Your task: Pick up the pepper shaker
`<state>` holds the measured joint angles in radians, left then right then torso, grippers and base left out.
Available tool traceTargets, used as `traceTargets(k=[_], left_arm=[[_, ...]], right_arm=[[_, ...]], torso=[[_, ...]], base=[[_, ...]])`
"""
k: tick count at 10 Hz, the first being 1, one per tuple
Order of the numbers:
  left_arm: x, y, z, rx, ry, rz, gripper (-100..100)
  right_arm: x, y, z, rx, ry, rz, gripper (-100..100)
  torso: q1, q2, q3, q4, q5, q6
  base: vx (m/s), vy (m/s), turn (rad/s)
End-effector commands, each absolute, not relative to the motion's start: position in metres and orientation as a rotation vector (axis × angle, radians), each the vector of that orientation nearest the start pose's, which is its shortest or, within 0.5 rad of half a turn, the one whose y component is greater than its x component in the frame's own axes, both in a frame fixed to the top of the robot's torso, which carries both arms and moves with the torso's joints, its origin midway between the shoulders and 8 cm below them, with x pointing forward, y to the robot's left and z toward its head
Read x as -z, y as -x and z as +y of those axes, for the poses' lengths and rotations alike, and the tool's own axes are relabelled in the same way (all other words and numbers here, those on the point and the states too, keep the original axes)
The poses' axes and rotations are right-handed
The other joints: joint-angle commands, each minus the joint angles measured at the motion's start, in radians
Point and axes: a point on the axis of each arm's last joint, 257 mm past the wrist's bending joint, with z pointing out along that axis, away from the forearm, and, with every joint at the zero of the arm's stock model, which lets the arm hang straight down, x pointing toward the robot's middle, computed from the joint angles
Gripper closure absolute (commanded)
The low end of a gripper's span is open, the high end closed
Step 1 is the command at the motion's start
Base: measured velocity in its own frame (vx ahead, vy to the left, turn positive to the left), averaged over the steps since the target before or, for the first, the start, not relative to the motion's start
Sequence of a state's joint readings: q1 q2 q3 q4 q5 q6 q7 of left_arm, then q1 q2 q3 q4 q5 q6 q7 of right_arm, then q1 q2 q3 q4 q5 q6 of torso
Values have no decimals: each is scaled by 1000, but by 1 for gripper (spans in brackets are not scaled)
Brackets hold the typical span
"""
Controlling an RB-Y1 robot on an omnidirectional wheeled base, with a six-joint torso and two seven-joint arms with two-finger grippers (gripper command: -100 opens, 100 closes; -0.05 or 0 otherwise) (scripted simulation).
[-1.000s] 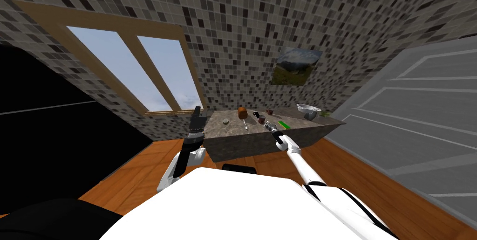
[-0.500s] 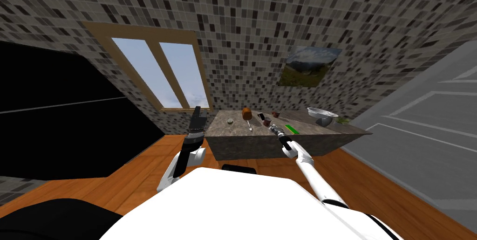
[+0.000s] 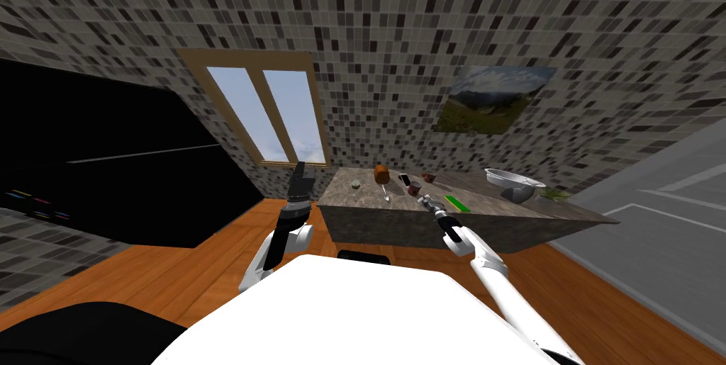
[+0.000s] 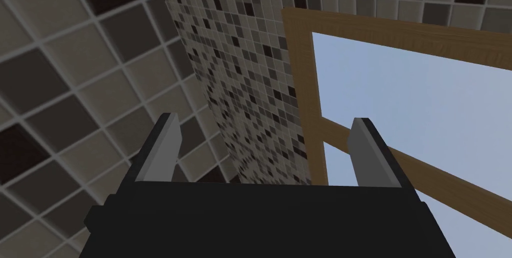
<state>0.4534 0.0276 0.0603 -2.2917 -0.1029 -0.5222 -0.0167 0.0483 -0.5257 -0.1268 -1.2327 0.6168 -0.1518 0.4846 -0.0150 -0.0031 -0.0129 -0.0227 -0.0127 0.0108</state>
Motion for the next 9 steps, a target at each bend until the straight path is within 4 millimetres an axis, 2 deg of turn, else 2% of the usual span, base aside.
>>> traceTargets(k=[1,3,4,6,7,9], left_arm=[[-48,-340,276,1194,499,641,0],[-48,-340,276,1194,499,641,0],[-48,-340,276,1194,499,641,0],[-48,-340,276,1194,499,641,0],[-48,-340,276,1193,499,641,0],[-48,-340,276,1193,499,641,0]], right_arm=[[289,-475,-515,184,-120,1758,100],[306,-453,-519,195,-125,1795,100],[278,-448,-539,221,-135,1754,100],[296,-425,-544,234,-141,1795,100],[271,-418,-563,263,-145,1762,100],[284,-398,-565,270,-149,1795,100]], torso=[[0,0,0,0,0,0],[3,-1,0,1,2,-2],[2,0,0,0,1,-1],[3,-1,0,1,2,-2],[2,0,0,0,2,0],[4,-1,0,1,3,-3]], base=[[8,38,300],[16,17,92],[10,34,345],[16,15,84],[12,37,339],[19,15,73]])
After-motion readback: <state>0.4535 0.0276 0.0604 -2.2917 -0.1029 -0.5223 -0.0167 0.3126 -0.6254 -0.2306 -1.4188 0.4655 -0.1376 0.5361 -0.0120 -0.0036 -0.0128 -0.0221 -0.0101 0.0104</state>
